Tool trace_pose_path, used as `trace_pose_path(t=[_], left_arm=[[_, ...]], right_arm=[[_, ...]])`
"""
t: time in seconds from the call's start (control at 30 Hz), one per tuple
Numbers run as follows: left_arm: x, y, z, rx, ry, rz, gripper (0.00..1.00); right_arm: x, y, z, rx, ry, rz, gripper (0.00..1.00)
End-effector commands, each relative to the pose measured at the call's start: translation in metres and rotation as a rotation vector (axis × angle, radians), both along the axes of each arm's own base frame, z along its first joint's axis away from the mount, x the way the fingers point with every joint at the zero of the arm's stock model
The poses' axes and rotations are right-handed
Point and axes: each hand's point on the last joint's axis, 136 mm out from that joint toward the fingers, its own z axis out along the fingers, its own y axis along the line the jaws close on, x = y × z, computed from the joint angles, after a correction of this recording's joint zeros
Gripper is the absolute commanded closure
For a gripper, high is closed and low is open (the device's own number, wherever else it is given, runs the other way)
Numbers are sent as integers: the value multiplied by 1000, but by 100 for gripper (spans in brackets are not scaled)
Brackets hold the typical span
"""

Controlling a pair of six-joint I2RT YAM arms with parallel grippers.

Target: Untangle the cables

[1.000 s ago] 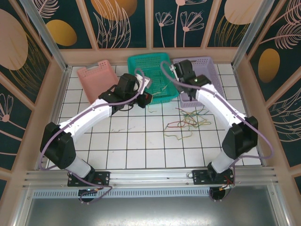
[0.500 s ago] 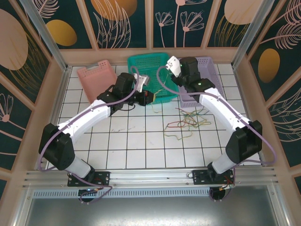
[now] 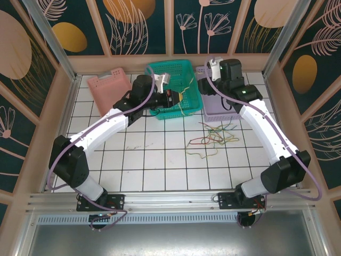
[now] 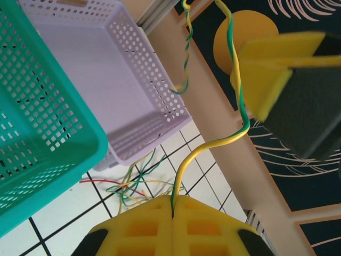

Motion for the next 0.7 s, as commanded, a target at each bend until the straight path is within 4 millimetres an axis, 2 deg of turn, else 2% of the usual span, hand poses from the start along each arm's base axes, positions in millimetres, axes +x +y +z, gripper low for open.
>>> trace_pose_path(t=[0.0,0.1,0.17,0.27,0.37,0.43,0.6,0.67], left_arm=[[7,-2,23,-45,-25,8,100],[5,-2,26,-57,-29,3,100],[4,-2,27,-65,-29,-1,100],[3,-3,25,-67,-23,0,100],[4,-4,23,-80,-13,-1,100],[4,-5,22,-92,-11,-3,100],[4,-7,24,-109,-10,-10,100],[3,-6,22,-107,-7,-11,100]], right_arm=[[-17,-6,4,99,77,-42,35],[-13,-23,19,378,130,-177,32],[-10,-30,24,623,212,-264,32],[-6,-22,32,972,343,-313,33],[0,-11,44,1234,364,-351,33],[4,-6,46,1352,365,-375,33],[22,-1,30,1527,492,-473,33],[30,-4,40,1607,449,-460,33]])
